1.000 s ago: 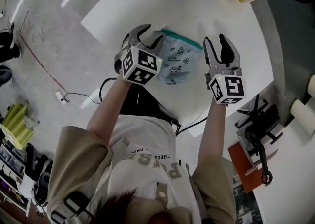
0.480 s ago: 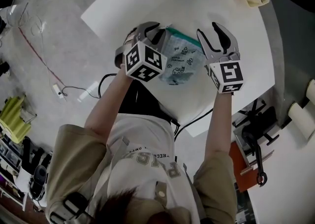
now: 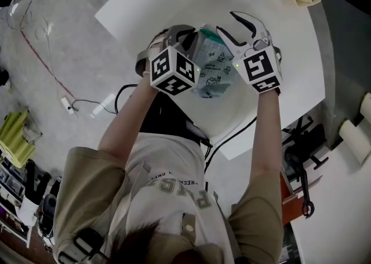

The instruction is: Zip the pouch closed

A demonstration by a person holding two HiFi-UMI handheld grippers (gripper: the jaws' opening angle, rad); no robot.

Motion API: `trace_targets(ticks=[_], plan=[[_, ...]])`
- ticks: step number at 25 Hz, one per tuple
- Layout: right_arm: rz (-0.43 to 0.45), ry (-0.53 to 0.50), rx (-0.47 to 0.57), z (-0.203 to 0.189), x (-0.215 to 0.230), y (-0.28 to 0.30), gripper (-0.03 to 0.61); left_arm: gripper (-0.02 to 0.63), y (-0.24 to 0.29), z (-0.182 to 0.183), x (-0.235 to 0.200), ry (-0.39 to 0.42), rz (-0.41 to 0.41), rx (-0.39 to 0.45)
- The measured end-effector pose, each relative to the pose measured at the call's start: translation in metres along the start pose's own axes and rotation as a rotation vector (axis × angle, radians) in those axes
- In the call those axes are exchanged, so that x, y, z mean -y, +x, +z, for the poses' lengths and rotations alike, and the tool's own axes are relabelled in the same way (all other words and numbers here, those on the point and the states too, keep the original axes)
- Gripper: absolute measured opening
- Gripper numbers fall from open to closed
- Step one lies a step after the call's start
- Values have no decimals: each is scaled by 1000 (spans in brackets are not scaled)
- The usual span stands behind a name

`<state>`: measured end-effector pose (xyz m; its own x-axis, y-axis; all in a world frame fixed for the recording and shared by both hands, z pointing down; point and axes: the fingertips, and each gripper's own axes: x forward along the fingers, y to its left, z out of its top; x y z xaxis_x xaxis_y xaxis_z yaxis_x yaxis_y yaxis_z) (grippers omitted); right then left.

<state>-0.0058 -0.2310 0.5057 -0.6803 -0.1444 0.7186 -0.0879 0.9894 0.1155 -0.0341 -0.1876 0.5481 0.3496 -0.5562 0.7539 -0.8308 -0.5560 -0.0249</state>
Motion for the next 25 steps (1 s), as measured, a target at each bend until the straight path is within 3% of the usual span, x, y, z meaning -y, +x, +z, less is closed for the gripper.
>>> trace_targets(ticks=[9, 25], plan=[[178, -268, -169, -14, -18, 28, 186, 31, 1, -1, 1, -16, -55, -22], [442, -513, -354, -20, -37, 47, 143, 31, 5, -1, 1, -48, -138, -91]])
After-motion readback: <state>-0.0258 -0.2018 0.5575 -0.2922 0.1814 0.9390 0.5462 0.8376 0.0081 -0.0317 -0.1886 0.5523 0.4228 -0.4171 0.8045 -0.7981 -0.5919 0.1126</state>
